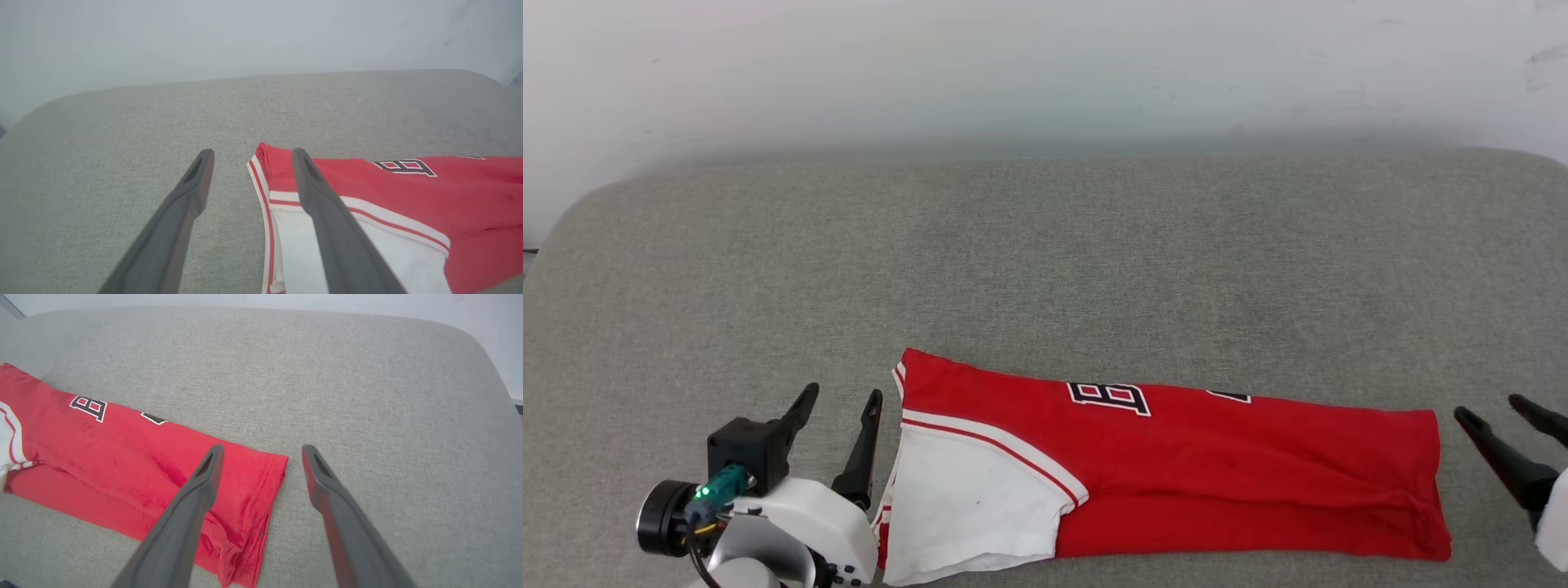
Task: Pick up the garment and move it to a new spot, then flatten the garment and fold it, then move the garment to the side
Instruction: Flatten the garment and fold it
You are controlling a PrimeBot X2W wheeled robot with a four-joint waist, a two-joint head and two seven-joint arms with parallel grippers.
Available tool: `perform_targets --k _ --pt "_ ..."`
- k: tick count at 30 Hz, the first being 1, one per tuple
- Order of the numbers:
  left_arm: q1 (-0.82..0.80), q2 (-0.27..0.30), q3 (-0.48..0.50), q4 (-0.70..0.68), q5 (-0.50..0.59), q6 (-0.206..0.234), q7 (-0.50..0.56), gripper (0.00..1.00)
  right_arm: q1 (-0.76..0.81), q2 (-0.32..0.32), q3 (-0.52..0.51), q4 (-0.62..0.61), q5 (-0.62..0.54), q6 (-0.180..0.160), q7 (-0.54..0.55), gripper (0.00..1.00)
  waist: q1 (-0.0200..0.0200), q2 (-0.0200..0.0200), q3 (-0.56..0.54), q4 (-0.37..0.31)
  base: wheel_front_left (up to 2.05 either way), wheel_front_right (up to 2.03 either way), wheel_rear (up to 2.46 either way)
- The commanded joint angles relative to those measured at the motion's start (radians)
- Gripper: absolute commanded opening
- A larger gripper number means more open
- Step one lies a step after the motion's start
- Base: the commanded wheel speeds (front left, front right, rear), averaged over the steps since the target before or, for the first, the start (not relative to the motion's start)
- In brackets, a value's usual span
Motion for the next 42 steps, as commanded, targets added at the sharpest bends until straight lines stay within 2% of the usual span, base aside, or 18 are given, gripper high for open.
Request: perform_targets --k 1,6,12,16,22,30,38,39,40,42 --pt "0.03 -0.009 0.009 -0.003 0.019 0.006 -0.003 1.0 0.011 -0.007 -0.007 -0.004 -0.001 -0.001 0.01 1.0 0.0 -0.0001 0.001 0.002 0.0 0.0 0.0" --pt "0.107 -0.077 0.17 -0.037 0.194 0.019 -0.003 1.0 0.017 -0.028 -0.037 0.007 0.024 -0.001 0.168 1.0 0.0 -0.0001 0.009 0.019 0.0 0.0 0.0" --pt "0.192 -0.165 0.331 -0.057 0.376 0.019 -0.003 1.0 -0.014 -0.005 -0.051 0.057 0.06 -0.001 0.315 1.0 0.0 -0.0001 0.032 0.036 0.0 0.0 0.0" --pt "0.237 -0.23 0.408 -0.069 0.462 -0.011 -0.003 1.0 -0.039 0.031 -0.052 0.121 0.072 -0.001 0.358 1.0 0.0 -0.0001 0.054 0.056 0.0 0.0 0.0" --pt "0.272 -0.307 0.475 -0.056 0.546 -0.085 -0.003 1.0 -0.073 0.08 -0.038 0.21 0.075 -0.001 0.36 1.0 0.0 -0.0001 0.087 0.091 0.0 0.0 0.0" --pt "0.287 -0.406 0.536 -0.037 0.643 -0.162 -0.003 1.0 -0.076 0.166 0.061 0.258 0.115 0.001 0.339 1.0 0.0 -0.0001 0.106 0.114 0.0 0.0 0.0" --pt "0.306 -0.487 0.62 -0.026 0.741 -0.238 -0.003 1.0 -0.093 0.19 0.169 0.287 0.153 0.006 0.268 1.0 0.0 -0.0001 0.1 0.114 0.0 0.0 0.0" --pt "0.308 -0.498 0.632 -0.032 0.752 -0.243 -0.003 1.0 -0.098 0.186 0.178 0.286 0.153 0.006 0.252 0.18 0.0 -0.0001 0.099 0.113 0.0 0.0 0.0" --pt "0.312 -0.506 0.641 -0.033 0.763 -0.251 -0.003 1.0 -0.103 0.183 0.185 0.288 0.155 0.006 0.236 0.0 0.0 -0.0001 0.097 0.112 0.0 0.0 0.0" --pt "0.32 -0.52 0.659 -0.032 0.781 -0.262 -0.003 1.0 -0.11 0.169 0.194 0.294 0.16 0.005 0.21 0.0 0.0 -0.0001 0.092 0.11 0.0 0.0 0.0"
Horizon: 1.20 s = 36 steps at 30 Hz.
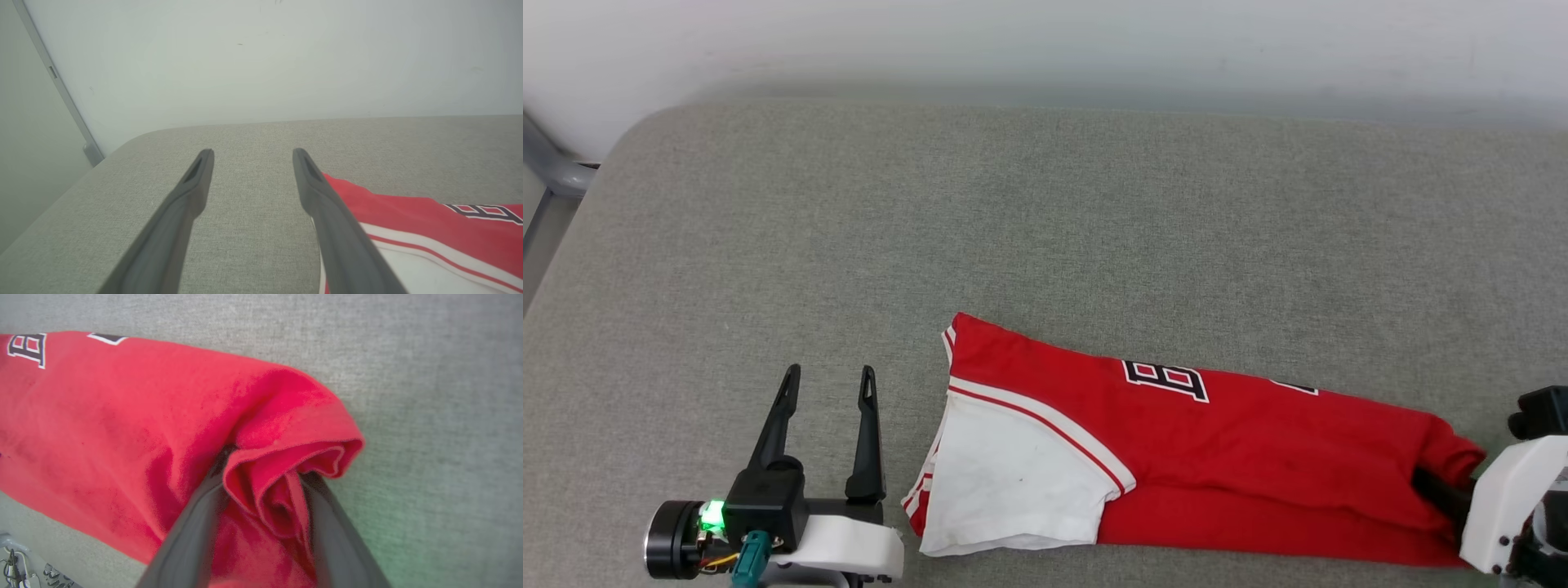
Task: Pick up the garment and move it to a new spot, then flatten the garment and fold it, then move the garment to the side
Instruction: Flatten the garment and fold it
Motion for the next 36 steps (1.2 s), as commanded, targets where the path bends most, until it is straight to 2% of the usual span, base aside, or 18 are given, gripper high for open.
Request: perform_targets --k 1,11,21,28,36 --pt "0.012 -0.007 0.012 -0.001 0.011 -0.008 -0.002 1.0 0.011 0.038 0.04 0.012 0.008 0.013 -0.003 0.0 0.0 0.0 -0.004 -0.002 0.0 0.0 0.0" --pt "0.053 -0.058 0.071 0.006 0.07 -0.064 -0.002 1.0 0.0 -0.088 -0.002 0.06 0.061 0.007 -0.107 0.0 0.0 0.0 -0.049 -0.015 0.0 0.0 0.0" --pt "0.09 -0.082 0.1 0.019 0.104 -0.1 -0.002 1.0 0.047 -0.186 -0.05 0.127 0.074 0.007 -0.122 0.0 0.0 0.0 -0.097 -0.026 0.0 0.0 0.0" --pt "0.104 -0.086 0.112 0.025 0.123 -0.116 -0.002 1.0 0.088 -0.193 -0.068 0.034 0.08 0.007 -0.087 0.0 0.0 0.0 -0.121 -0.036 0.0 0.0 0.0" --pt "0.108 -0.09 0.117 0.031 0.135 -0.129 -0.002 1.0 0.1 -0.125 -0.08 -0.161 0.077 0.007 -0.001 0.0 0.0 0.0 -0.128 -0.04 0.0 0.0 0.0"
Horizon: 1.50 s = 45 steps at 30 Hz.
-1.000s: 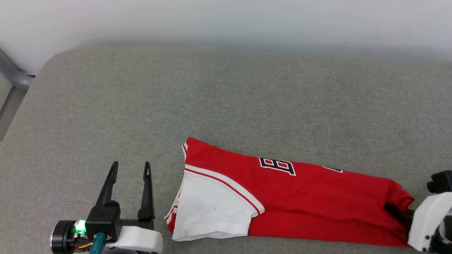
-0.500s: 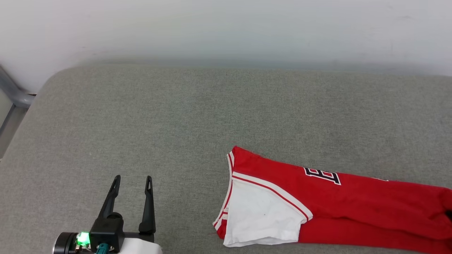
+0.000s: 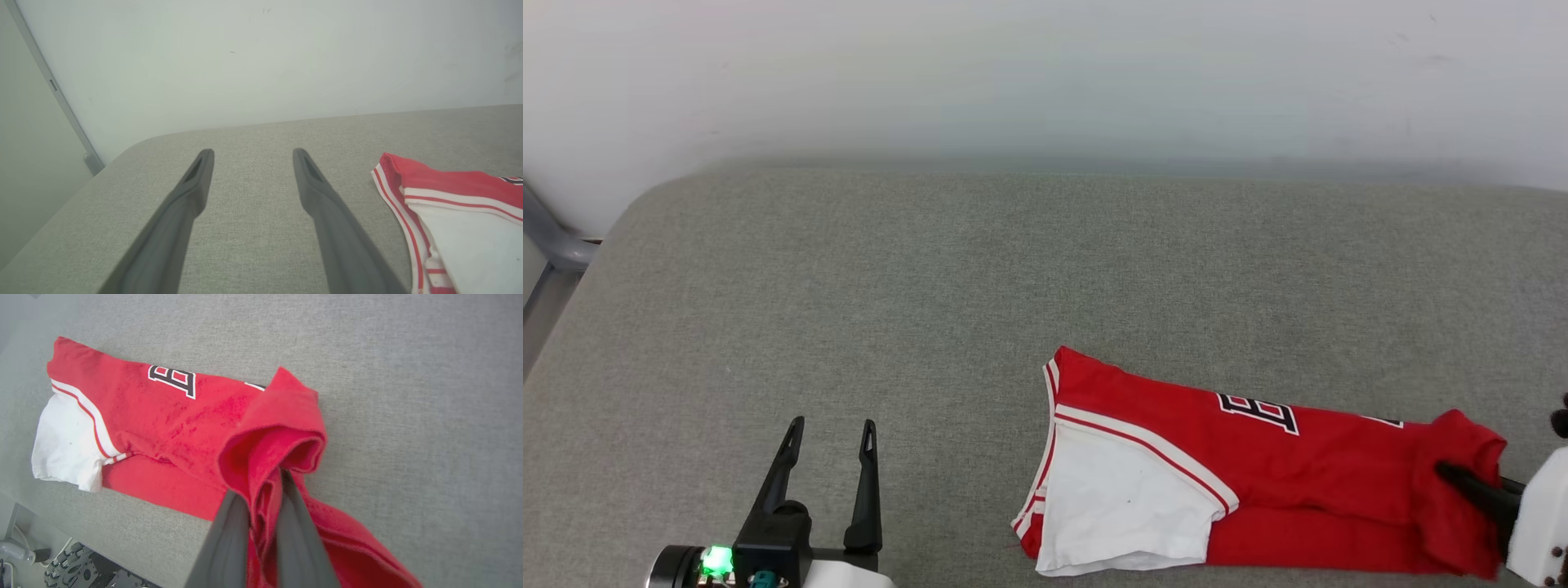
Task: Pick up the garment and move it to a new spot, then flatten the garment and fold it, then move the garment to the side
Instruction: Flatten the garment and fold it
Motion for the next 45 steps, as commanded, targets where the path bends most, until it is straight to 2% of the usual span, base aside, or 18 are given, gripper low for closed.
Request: perform_targets --k 1,6,12,14,20,28,36,38,39,45 --pt "0.006 -0.001 0.0 0.001 0.004 -0.001 -0.002 1.0 0.005 0.007 0.002 -0.01 -0.008 -0.001 0.006 0.0 0.0 0.0 0.001 0.0 0.0 0.0 0.0" --pt "-0.009 -0.011 -0.003 0.01 0.006 -0.011 -0.002 1.0 -0.054 0.083 0.042 -0.143 -0.063 -0.001 0.101 0.0 0.0 0.0 0.012 0.006 0.0 0.0 0.0" --pt "-0.035 -0.02 -0.012 0.019 0.012 -0.025 -0.002 1.0 -0.153 0.177 0.14 -0.164 -0.127 -0.001 0.162 0.0 0.0 0.0 0.032 0.023 0.0 0.0 0.0" --pt "-0.04 -0.021 -0.014 0.02 0.012 -0.027 -0.002 1.0 -0.172 0.189 0.16 -0.159 -0.137 -0.001 0.167 0.0 0.0 0.0 0.036 0.027 0.0 0.0 0.0" --pt "-0.063 -0.027 -0.016 0.026 0.012 -0.035 -0.002 1.0 -0.304 0.268 0.296 -0.081 -0.174 -0.001 0.164 0.0 0.0 0.0 0.062 0.047 0.0 0.0 0.0" --pt "-0.091 -0.039 -0.031 0.035 0.015 -0.042 -0.002 1.0 -0.449 0.375 0.452 0.104 -0.206 -0.001 0.113 0.0 0.0 0.0 0.096 0.077 0.0 0.0 0.0" --pt "-0.104 -0.048 -0.039 0.044 0.016 -0.039 -0.002 1.0 -0.513 0.423 0.531 0.292 -0.226 -0.001 0.012 0.01 0.0 0.0 0.108 0.095 0.0 0.0 0.0" --pt "-0.097 -0.049 -0.036 0.045 0.015 -0.036 -0.002 1.0 -0.516 0.417 0.549 0.301 -0.229 -0.001 -0.024 0.5 0.0 0.0 0.101 0.092 0.0 0.0 0.0" --pt "-0.091 -0.049 -0.033 0.047 0.014 -0.034 -0.002 1.0 -0.513 0.412 0.555 0.3 -0.224 -0.001 -0.045 1.0 0.0 0.0 0.097 0.088 0.0 0.0 0.0" --pt "-0.066 -0.048 -0.02 0.043 0.013 -0.033 -0.002 1.0 -0.483 0.348 0.563 0.214 -0.222 -0.001 -0.212 1.0 0.0 0.0 0.058 0.052 0.0 0.0 0.0"
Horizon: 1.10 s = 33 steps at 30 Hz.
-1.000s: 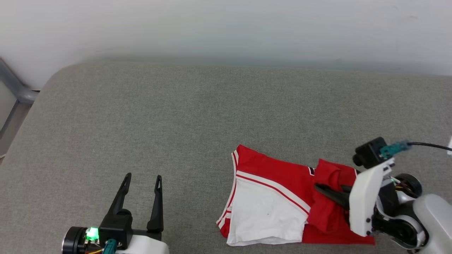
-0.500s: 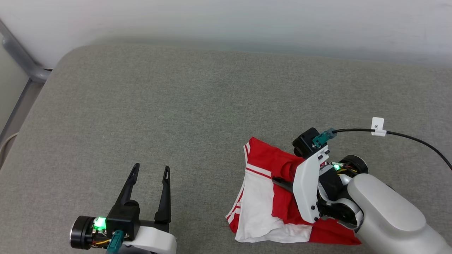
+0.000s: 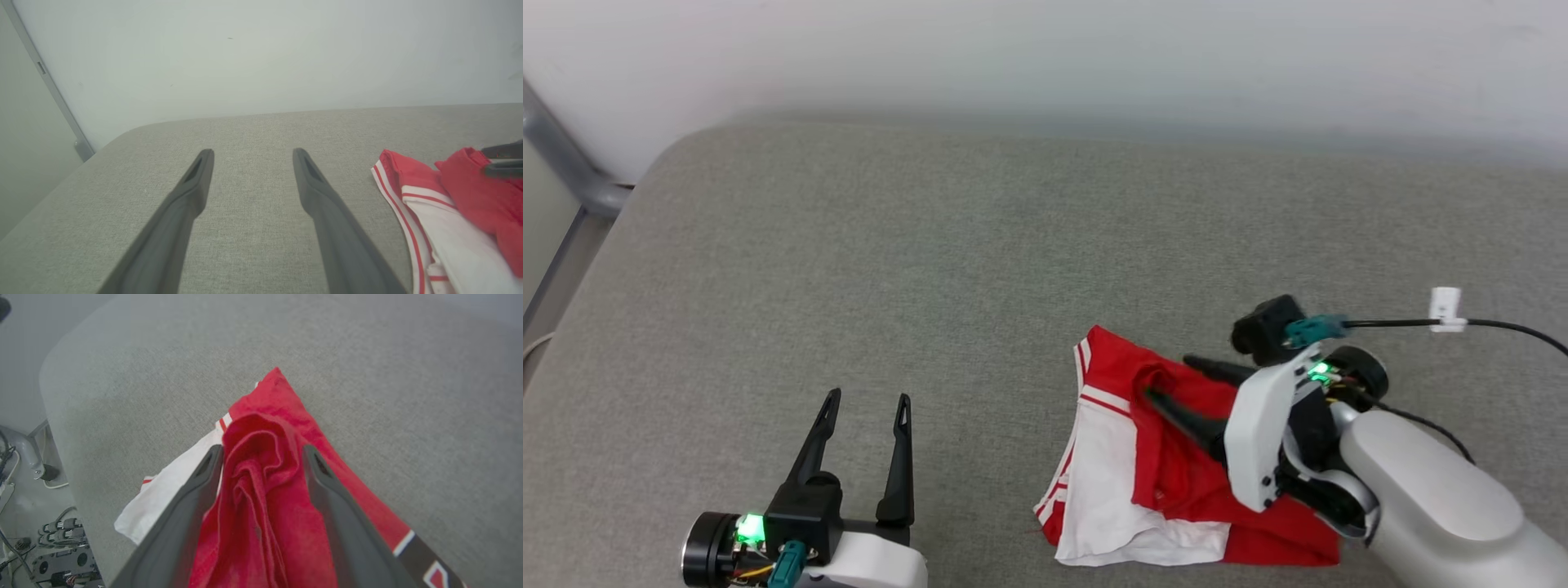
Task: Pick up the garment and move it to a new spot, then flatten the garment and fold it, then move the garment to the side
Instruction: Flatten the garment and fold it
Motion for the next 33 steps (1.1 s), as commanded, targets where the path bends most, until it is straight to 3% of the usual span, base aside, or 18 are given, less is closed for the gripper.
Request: perform_targets --k 1,6,12,19,25,33 --pt "0.011 -0.001 0.003 -0.003 0.003 0.002 -0.002 1.0 0.016 -0.014 -0.016 -0.013 0.001 -0.001 -0.028 1.0 0.0 -0.0001 -0.016 -0.018 0.0 0.0 0.0" --pt "0.03 0.0 0.009 -0.011 0.007 0.005 -0.002 1.0 0.065 -0.072 -0.107 -0.086 -0.07 -0.001 -0.184 1.0 0.0 -0.0001 -0.042 -0.062 0.0 0.0 0.0" --pt "0.043 0.003 0.015 -0.016 0.008 0.002 -0.002 1.0 0.158 -0.072 -0.293 -0.115 -0.237 -0.001 -0.35 1.0 0.0 -0.0001 -0.064 -0.107 0.0 0.0 0.0" --pt "0.053 0.013 0.025 -0.011 0.004 -0.004 -0.002 1.0 0.318 0.015 -0.546 -0.159 -0.423 -0.001 -0.465 1.0 0.0 -0.0001 -0.092 -0.132 0.0 0.0 0.0" --pt "0.073 0.018 0.035 -0.015 0.004 -0.004 -0.002 1.0 0.46 0.137 -0.729 -0.252 -0.546 -0.001 -0.489 1.0 0.0 -0.0001 -0.114 -0.141 0.0 0.0 0.0" --pt "0.097 0.025 0.041 -0.019 0.009 -0.002 -0.002 1.0 0.61 0.257 -0.845 -0.367 -0.629 -0.001 -0.491 1.0 0.0 -0.0001 -0.13 -0.134 0.0 0.0 0.0"
